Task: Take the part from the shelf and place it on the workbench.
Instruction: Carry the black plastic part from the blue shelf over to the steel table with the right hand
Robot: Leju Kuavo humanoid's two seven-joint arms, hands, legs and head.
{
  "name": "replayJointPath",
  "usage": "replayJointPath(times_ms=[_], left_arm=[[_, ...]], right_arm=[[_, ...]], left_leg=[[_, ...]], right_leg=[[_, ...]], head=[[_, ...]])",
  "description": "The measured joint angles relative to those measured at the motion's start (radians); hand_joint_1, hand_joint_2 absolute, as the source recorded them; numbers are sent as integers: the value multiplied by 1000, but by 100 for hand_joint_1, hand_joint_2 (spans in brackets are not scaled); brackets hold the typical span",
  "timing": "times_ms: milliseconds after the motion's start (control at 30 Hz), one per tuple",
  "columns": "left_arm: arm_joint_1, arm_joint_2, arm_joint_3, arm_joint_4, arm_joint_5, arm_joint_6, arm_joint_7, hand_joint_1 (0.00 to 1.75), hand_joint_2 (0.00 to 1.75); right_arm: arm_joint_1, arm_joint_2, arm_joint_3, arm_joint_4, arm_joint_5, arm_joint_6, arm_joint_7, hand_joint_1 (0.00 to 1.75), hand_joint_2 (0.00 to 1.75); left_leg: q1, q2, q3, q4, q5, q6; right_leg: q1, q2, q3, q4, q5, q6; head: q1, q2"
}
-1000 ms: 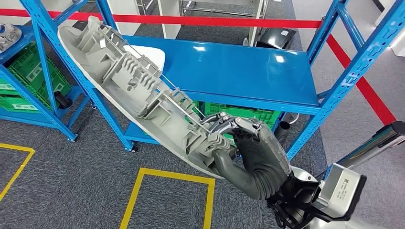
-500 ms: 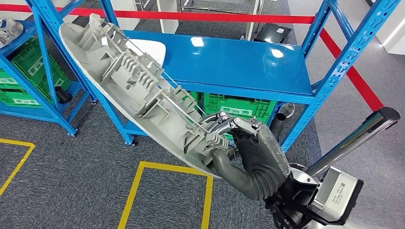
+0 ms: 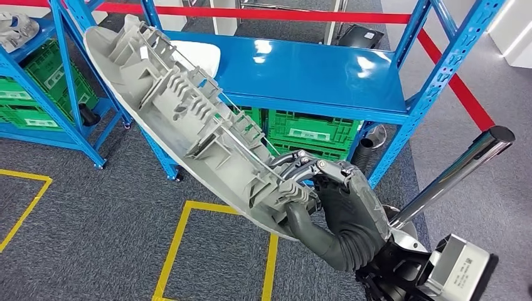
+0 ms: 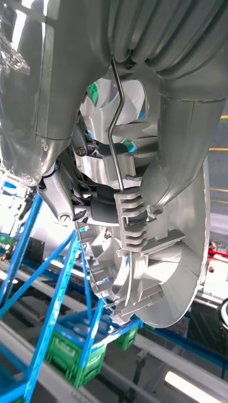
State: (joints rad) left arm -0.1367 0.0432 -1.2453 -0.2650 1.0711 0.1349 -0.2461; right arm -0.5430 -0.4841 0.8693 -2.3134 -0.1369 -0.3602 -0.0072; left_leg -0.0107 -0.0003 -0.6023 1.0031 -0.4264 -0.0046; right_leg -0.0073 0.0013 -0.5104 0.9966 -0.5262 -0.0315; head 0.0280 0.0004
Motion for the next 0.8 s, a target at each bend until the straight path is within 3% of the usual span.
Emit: replayJointPath(times_ms=[33,100,167,200,233,267,333,400,433,500,567,633,700,733,767,800], left_arm=[[0,1,0,0,2,0,0,0,175],[-1,4,0,0,5,-1,0,0,175],[-2,5,0,0,8,-1,0,0,175],[-3,5,1,0,9,-1,0,0,175],[-3,6,1,0,10,-1,1,0,175],[-3,6,1,0,12,-1,2,0,175],[-2,8,0,0,13,-1,4,0,175],[-3,9,0,0,14,-1,5,0,175],[-4,9,0,0,14,-2,5,0,175],[-3,9,1,0,15,-2,7,0,175],[-3,9,1,0,15,-2,8,0,175],[-4,8,1,0,15,-2,9,0,175],[-5,6,1,0,15,-2,9,0,175],[-5,5,1,0,15,-2,9,0,175],[-5,5,1,0,15,-2,9,0,175],[-5,4,1,0,15,-1,9,0,175]], right_arm=[[0,0,0,0,0,-1,0,175,175],[-2,2,0,0,-2,-1,-2,175,175],[-2,4,1,2,-7,0,-5,175,175],[-2,4,1,3,-10,0,-6,175,175],[-2,5,2,4,-13,1,-7,175,175],[-2,5,2,5,-16,2,-8,175,175],[-3,5,3,6,-20,3,-11,175,175],[-4,5,2,7,-21,4,-14,175,175],[-5,5,2,8,-21,5,-16,175,175],[-7,4,2,11,-22,6,-18,175,175],[-8,4,1,12,-22,7,-19,175,175],[-9,4,1,14,-22,7,-19,175,175],[-9,4,2,18,-23,7,-19,175,175],[-9,5,2,19,-23,7,-19,175,175],[-8,4,3,21,-23,7,-19,175,175],[-8,4,3,22,-23,7,-19,175,175]], left_leg=[[0,-1,-4,6,-7,-6],[4,-2,-23,61,-66,-20],[10,-3,-54,182,-154,-34],[12,-2,-61,233,-178,-39],[14,-2,-57,263,-184,-42],[15,-2,-36,252,-168,-43],[16,-3,44,140,-119,-39],[13,-4,115,19,-103,-29],[11,-5,128,-11,-106,-23],[8,-4,123,-22,-101,-8],[9,-1,113,-28,-84,10],[11,2,96,-30,-66,24],[9,2,73,-28,-50,29],[7,2,60,-25,-43,29],[6,2,47,-21,-36,29],[5,2,35,-16,-31,28]], right_leg=[[-3,-1,-5,-2,7,-5],[-9,-6,-18,-6,24,-15],[-9,-8,-38,-5,39,-19],[-9,-8,-48,-3,46,-18],[-9,-9,-60,-1,53,-18],[-9,-9,-71,2,60,-16],[-9,-8,-91,11,70,-11],[-6,-9,-106,18,80,-1],[-5,-9,-110,19,86,5],[-6,-10,-114,17,98,18],[-8,-9,-124,32,79,28],[-8,-8,-152,113,2,34],[-8,-8,-184,235,-73,36],[-8,-8,-188,275,-83,36],[-8,-8,-177,283,-74,34],[-7,-8,-150,257,-50,31]], head=[[-1,0],[-7,0],[-15,0],[-16,0],[-17,0],[-18,0],[-19,0],[-20,0],[-20,0],[-20,0],[-18,0],[-13,0],[-9,0],[-8,0],[-7,0],[-7,0]])
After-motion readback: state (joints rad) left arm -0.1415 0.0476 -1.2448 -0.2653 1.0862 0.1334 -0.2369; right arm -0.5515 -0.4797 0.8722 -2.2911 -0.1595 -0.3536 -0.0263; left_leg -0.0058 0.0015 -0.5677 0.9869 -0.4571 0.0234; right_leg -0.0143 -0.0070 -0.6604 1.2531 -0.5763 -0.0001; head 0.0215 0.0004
